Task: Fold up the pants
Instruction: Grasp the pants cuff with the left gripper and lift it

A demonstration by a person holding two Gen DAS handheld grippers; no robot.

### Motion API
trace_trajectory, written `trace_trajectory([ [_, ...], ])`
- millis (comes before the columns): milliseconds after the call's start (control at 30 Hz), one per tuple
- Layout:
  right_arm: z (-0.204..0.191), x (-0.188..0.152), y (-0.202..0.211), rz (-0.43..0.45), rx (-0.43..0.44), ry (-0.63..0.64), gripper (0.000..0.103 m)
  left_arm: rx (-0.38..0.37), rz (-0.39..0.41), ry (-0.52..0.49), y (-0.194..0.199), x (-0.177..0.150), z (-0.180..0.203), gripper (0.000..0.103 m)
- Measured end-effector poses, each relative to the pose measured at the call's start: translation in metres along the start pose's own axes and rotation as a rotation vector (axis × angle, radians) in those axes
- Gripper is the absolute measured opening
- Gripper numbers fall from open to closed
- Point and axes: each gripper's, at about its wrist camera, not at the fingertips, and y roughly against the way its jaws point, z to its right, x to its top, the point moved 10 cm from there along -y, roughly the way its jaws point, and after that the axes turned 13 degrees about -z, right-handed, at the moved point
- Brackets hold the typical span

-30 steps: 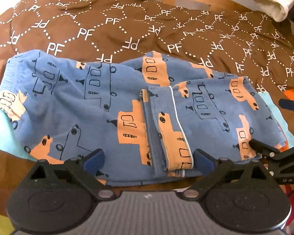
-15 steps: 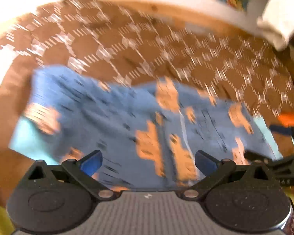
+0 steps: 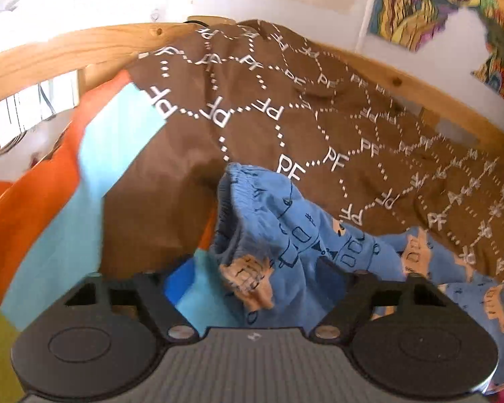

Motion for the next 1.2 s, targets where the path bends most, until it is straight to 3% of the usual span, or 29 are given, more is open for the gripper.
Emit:
trace_trajectory([
  [33,-0.001,-0.001,-0.001,-0.004,0.003,0.001,0.102,0.027,-0.010,-0.028,-0.003,0.000,0.006,0.055],
  [100,-0.001,-0.003,-0.003,-0.012,0.006,-0.003,0.102,0.105,-0.007,-0.087,-0.004,-0.001,0.014,0.047],
  [167,0.001,-0.003,-0.004,-0.018,0.007,-0.014,0.102,0.214,0.024,-0.209,-0.001,-0.005,0.028,0.036],
  [267,0.004,-0.005,-0.006,-0.026,0.018,-0.040,0.102,0.379,0.103,-0.466,0.001,-0.016,0.059,0.036],
  [333,0.005,-0.006,-0.008,-0.034,0.027,-0.056,0.102,0.433,0.147,-0.593,0.003,-0.025,0.077,0.036],
  [400,0.005,-0.008,-0.009,-0.041,0.033,-0.061,0.102,0.449,0.166,-0.657,0.002,-0.031,0.090,0.036],
  [533,0.004,-0.009,-0.009,-0.043,0.031,-0.057,0.102,0.438,0.166,-0.671,0.000,-0.034,0.098,0.046],
  [667,0.004,-0.008,-0.009,-0.040,0.034,-0.055,0.102,0.457,0.166,-0.631,0.002,-0.026,0.086,0.071],
  [767,0.004,-0.008,-0.010,-0.039,0.037,-0.055,0.102,0.411,0.158,-0.540,0.008,-0.018,0.066,0.085],
  [800,0.004,-0.008,-0.010,-0.038,0.038,-0.055,0.102,0.388,0.148,-0.497,0.007,-0.015,0.058,0.085],
  [933,0.003,-0.006,-0.009,-0.025,0.038,-0.055,0.102,0.189,0.053,-0.244,-0.002,-0.006,0.019,0.085],
  [1000,0.003,-0.005,-0.008,-0.018,0.038,-0.057,0.102,0.057,0.061,-0.128,-0.002,-0.004,0.005,0.086],
  [1200,0.003,-0.005,-0.010,-0.021,0.042,-0.063,0.102,-0.207,0.007,0.000,-0.006,-0.003,0.002,0.081],
])
